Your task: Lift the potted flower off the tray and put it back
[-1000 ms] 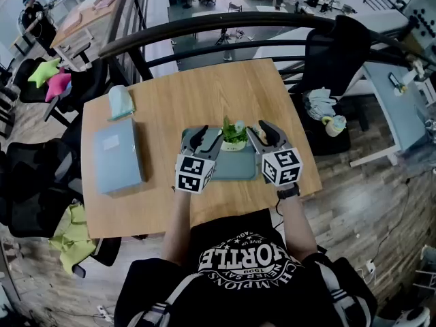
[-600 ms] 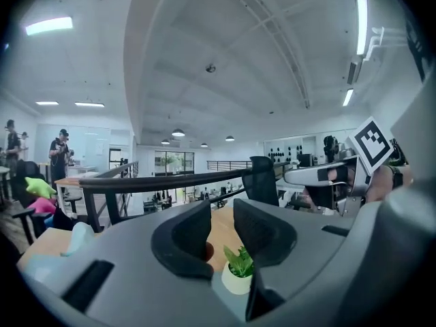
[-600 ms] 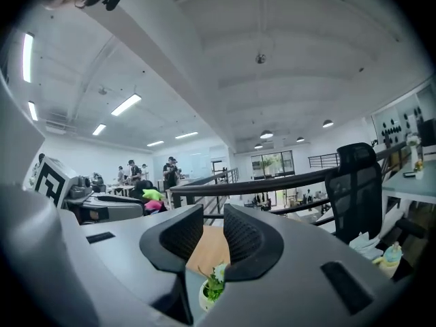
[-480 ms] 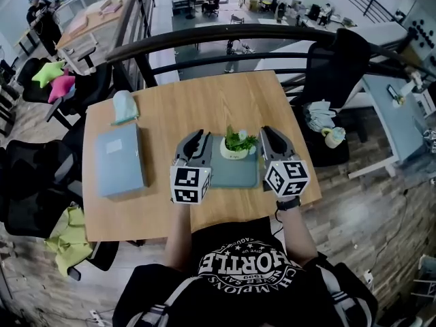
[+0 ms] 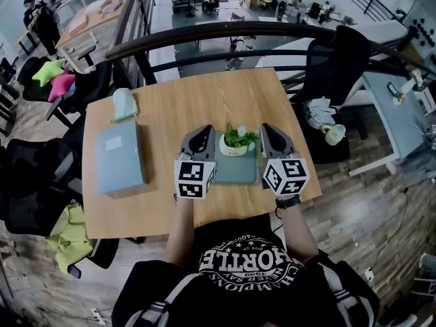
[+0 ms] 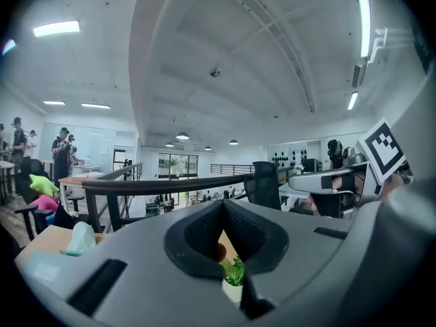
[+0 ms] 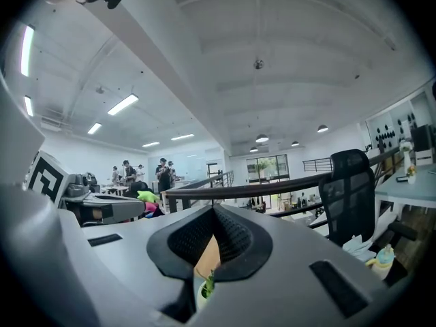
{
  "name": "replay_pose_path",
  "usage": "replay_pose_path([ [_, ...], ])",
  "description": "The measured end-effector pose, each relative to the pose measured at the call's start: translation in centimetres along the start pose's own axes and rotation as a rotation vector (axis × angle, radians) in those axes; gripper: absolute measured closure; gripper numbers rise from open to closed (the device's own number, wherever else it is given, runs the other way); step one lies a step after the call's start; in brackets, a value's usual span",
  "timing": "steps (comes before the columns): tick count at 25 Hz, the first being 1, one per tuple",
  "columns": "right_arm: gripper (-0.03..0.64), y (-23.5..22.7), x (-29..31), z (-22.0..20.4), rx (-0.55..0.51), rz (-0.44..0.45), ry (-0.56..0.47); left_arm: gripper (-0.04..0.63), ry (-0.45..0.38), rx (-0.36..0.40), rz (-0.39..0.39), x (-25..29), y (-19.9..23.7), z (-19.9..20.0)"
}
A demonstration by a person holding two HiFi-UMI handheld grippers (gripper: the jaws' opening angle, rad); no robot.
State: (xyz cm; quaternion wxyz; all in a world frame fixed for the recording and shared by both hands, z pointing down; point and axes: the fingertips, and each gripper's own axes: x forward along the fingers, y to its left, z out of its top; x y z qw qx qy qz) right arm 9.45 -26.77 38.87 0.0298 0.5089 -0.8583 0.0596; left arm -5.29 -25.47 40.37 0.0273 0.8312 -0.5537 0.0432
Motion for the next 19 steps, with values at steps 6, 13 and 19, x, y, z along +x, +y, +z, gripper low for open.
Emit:
replay_pose_path([
  [6,0.597,0.2,-0.4,-0.6,-0.038,0.031,0.003,0.575,-0.001,-0.008,-0.041,-0.2,-1.2,-0.7],
  [13,0.597,-0.1,-0.9,-1.0,-0.090,0.025,0.024,0.575,0.073,-0.001,-0.076,0.0,-2.2,-3.6],
  [19,0.597,1.6,-0.1,-1.7,-0.186,0.124,0.061,0.574,0.423,-0.441,-0.238,1.6,-3.8,-13.3],
])
